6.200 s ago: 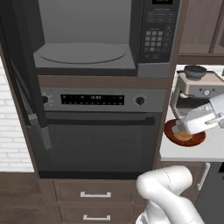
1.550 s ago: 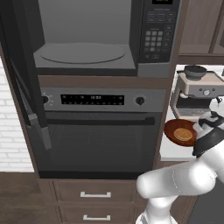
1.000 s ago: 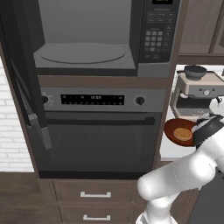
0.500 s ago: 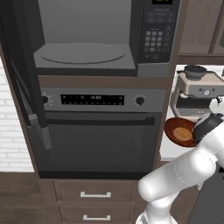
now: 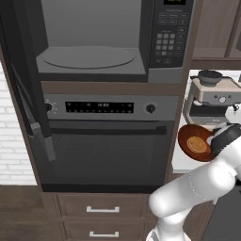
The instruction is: Open the microwave, place the bowl with waffle inside the microwave, then close the microwave door and turn it on.
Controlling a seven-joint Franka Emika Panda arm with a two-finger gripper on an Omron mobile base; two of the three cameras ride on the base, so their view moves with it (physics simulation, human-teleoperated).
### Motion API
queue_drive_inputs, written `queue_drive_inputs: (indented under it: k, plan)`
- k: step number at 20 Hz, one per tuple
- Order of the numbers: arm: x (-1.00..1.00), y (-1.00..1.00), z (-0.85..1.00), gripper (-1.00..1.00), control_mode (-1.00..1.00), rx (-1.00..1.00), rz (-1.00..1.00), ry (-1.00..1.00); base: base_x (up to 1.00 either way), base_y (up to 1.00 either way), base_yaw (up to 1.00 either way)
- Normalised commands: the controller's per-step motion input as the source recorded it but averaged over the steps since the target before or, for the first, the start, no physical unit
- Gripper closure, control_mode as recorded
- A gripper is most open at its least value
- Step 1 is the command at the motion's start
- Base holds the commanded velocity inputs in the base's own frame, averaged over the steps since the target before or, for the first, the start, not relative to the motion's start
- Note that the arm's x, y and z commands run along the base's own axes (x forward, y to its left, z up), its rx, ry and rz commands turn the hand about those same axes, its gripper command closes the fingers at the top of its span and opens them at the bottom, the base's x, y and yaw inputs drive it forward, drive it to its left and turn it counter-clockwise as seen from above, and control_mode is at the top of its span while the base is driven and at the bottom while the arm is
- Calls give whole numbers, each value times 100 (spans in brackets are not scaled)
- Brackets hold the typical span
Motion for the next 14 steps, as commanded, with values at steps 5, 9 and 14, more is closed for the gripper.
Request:
queue_drive_inputs:
  k: [5, 9, 14]
  plan:
    - [-8, 1, -1, 100, -100, 2, 0, -5, 0, 0, 0]
    - [-77, -11, 41, 100, -100, 21, 0, -23, 0, 0, 0]
    - [-100, 0, 59, 100, -100, 2, 0, -41, 0, 0, 0]
